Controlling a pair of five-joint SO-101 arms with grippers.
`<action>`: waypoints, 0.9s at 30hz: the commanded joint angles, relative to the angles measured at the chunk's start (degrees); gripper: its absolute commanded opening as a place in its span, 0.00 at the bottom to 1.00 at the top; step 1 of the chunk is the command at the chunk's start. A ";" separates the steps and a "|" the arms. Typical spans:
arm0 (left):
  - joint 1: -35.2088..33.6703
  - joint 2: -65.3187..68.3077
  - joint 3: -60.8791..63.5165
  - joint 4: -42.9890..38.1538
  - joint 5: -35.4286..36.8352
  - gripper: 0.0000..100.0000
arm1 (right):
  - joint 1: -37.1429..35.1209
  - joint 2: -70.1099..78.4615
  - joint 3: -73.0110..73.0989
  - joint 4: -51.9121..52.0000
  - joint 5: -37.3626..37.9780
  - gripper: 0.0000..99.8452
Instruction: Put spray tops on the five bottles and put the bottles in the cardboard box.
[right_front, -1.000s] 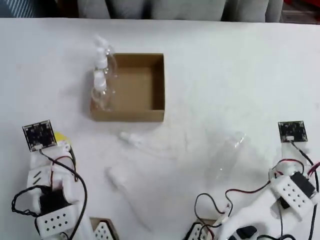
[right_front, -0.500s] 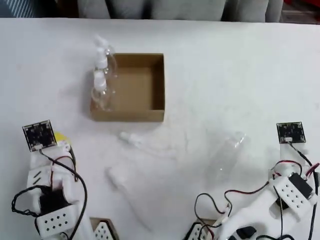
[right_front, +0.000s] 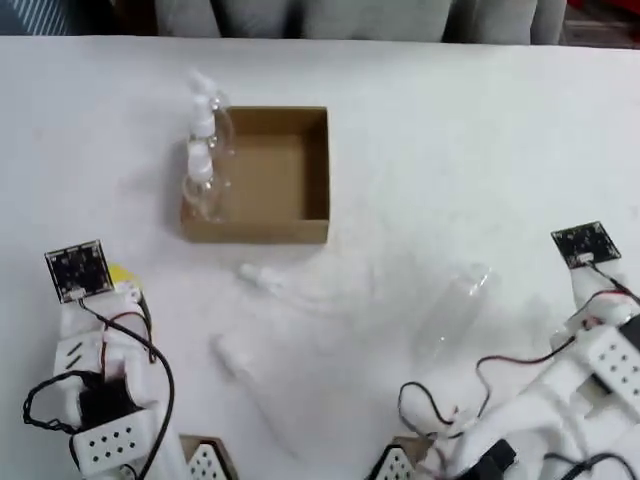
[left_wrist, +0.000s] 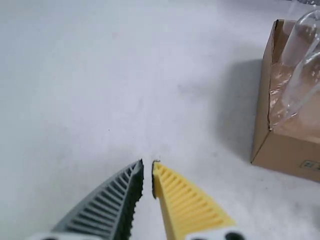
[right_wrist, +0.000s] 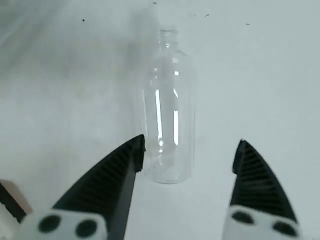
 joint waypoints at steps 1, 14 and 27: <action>0.31 -1.01 -1.49 -1.67 0.35 0.05 | -0.84 11.03 -7.12 0.48 2.55 0.22; 0.48 -1.01 -1.41 -1.76 0.35 0.05 | -4.62 26.42 -13.36 2.77 3.08 0.35; 0.48 -1.01 -1.41 -1.76 0.35 0.05 | -7.34 28.26 -10.02 -1.27 2.64 0.34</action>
